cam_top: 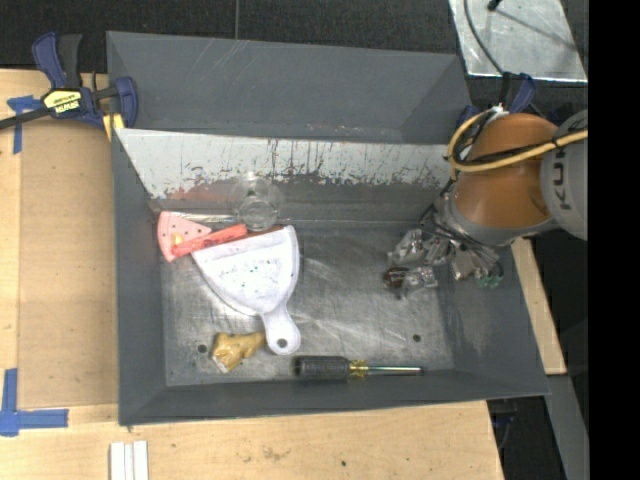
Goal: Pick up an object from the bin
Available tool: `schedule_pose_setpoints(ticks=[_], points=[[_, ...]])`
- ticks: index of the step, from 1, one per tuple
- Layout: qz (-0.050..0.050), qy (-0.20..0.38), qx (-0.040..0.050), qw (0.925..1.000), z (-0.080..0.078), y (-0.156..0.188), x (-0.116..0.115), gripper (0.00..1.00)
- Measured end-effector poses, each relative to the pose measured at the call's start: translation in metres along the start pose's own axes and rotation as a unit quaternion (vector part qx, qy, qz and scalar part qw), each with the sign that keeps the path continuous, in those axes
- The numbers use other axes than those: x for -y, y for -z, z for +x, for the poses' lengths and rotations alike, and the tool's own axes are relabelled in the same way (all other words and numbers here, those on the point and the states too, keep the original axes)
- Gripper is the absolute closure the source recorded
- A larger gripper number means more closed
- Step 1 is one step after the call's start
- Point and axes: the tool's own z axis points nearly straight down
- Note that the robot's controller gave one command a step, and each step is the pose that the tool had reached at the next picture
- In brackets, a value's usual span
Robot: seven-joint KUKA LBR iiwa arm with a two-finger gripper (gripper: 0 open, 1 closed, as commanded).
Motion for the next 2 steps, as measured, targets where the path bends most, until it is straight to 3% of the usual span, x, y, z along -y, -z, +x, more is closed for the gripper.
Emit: schedule_pose_setpoints(ticks=[2], points=[[-0.001,0.0,-0.0035,1.0,0.001,0.0037,-0.0003,1.0]])
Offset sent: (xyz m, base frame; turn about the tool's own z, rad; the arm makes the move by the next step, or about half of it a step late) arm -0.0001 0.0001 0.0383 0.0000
